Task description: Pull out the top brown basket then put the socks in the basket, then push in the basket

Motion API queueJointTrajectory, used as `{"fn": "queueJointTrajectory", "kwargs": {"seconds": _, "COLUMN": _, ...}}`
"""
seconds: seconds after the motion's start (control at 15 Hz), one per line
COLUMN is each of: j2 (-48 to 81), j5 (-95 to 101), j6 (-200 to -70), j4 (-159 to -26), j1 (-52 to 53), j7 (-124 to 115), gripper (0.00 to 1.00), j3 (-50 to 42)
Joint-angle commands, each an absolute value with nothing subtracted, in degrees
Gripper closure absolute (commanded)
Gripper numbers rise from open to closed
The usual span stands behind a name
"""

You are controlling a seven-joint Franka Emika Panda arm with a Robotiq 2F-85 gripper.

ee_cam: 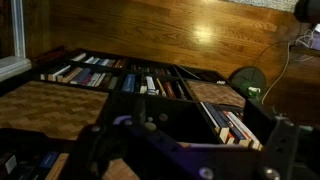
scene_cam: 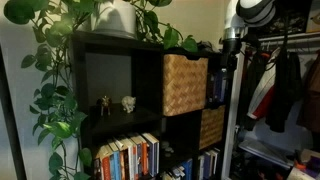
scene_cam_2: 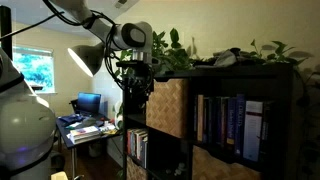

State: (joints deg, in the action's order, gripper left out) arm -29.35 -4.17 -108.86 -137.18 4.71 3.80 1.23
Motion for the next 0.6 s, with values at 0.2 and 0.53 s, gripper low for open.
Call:
{"fn": "queueJointTrajectory", "kwargs": {"seconds": 0.2, "j2": -29.32, "j5": -4.26, "j6": -108.70, "j4": -137.05, "j1": 4.48, "j7": 3.87, "gripper": 0.00, "j3": 1.44}}
{"fn": "queueJointTrajectory", "kwargs": {"seconds": 0.53, "j2": -29.04, "j5": -3.82, "j6": -108.91, "j4": -136.83, "j1": 3.99, "j7": 2.05, "gripper": 0.00, "j3": 1.96}}
